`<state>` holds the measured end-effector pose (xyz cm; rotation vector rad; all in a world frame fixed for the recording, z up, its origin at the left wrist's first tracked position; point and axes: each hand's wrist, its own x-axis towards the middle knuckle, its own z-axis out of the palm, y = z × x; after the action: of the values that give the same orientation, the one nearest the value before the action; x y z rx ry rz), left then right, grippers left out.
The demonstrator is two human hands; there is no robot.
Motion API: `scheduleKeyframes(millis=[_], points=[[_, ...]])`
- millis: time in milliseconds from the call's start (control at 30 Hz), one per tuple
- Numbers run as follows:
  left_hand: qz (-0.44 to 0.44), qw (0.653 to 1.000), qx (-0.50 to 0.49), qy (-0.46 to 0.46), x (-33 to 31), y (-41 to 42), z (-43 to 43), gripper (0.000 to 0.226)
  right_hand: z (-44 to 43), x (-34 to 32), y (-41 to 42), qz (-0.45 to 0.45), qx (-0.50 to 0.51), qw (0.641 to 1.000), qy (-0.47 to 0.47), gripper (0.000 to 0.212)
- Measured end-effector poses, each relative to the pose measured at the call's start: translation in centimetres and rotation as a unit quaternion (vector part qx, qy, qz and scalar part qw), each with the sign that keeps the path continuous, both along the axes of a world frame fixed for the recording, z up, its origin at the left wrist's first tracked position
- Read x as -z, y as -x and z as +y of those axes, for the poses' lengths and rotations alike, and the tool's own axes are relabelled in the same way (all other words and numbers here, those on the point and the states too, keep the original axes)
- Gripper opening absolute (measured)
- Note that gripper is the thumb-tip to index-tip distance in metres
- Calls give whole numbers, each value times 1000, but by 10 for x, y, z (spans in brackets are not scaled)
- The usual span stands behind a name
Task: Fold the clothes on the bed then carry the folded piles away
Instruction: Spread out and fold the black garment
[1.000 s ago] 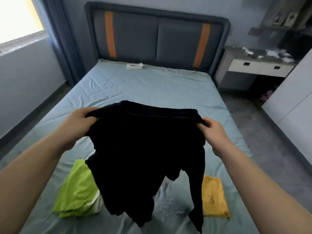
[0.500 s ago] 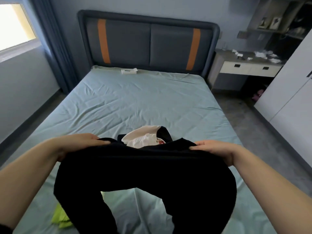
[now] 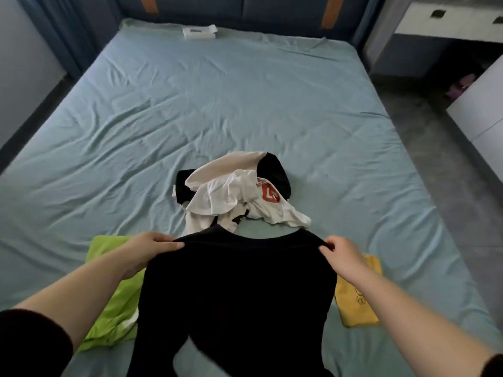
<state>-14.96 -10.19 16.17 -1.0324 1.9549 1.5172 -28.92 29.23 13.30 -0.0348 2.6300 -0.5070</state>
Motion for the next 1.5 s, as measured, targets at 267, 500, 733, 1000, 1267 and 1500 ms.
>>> scheduleKeyframes(millis=[267, 500, 733, 1000, 1267, 1500], points=[[36, 970, 20, 242, 120, 64, -19, 19, -34, 111, 62, 89, -24, 994, -58, 22], [64, 877, 37, 475, 122, 148, -48, 30, -88, 115, 147, 125, 80, 987, 61, 23], [101, 921, -6, 376, 127, 201, -66, 17, -125, 106, 186, 27, 104, 980, 170, 45], [81, 960, -105, 247, 218, 7, 58, 18, -63, 172, -61, -191, 86, 951, 227, 14], [-129, 947, -272, 109, 266, -105, 122, 37, 9, 205, -160, -154, 201, 965, 75, 34], [7, 947, -299, -113, 257, -69, 144, 73, 12, 205, -146, -130, 117, 982, -76, 79]])
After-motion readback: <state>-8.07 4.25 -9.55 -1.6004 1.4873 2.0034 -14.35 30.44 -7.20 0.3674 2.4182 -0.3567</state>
